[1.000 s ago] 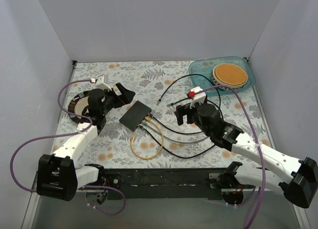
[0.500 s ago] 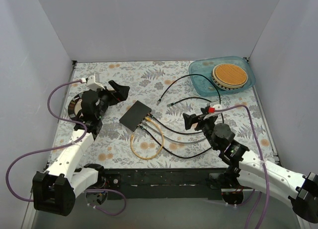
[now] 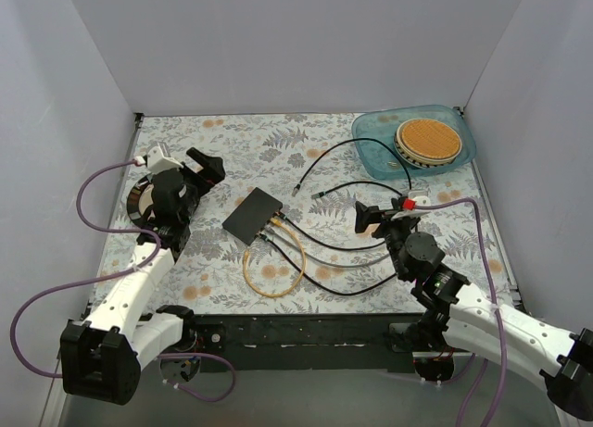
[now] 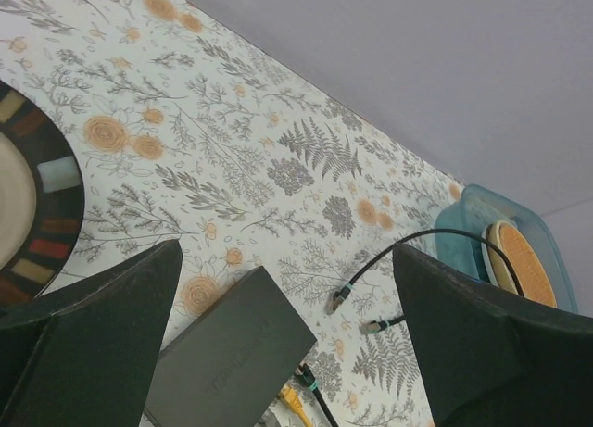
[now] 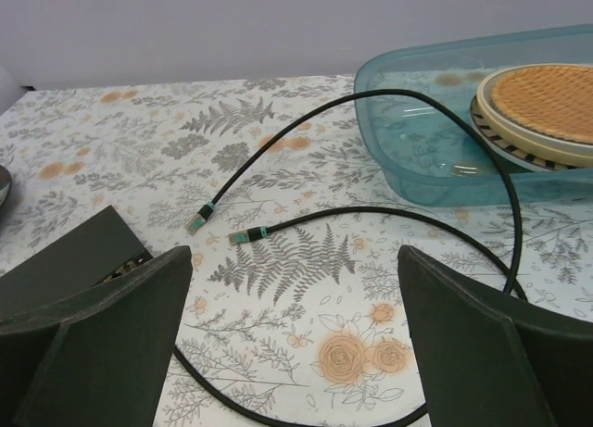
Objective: Insert the plug into the switch port
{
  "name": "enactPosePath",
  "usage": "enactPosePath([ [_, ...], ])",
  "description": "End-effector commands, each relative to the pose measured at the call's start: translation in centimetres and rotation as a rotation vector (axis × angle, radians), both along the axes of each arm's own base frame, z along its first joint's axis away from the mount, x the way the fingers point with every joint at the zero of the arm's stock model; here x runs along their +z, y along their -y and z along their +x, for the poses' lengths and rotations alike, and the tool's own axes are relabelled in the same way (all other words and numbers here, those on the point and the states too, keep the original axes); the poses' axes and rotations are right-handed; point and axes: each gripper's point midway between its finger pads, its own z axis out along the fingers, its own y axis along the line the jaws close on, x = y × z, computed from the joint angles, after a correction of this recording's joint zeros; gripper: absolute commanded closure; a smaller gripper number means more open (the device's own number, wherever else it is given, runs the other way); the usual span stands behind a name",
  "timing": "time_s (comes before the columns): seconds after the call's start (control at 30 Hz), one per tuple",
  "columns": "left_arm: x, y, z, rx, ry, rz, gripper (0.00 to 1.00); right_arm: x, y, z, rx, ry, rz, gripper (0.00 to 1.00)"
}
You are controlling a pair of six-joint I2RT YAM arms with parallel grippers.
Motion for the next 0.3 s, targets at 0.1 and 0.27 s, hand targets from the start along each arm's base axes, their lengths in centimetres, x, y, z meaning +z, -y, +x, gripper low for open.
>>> enactPosePath([
  [0.1,1.6,-2.3,-0.7,0.118,0.044,0.017,0.02,1.0,3.3,0.4,-0.157,0.058,-0.028,0.02],
  [0.27,1.8,-4.2,-1.7,0.224,0.085,-0.007,0.02,0.7,5.6,0.2,-0.258,0.079,-0.054,0.02],
])
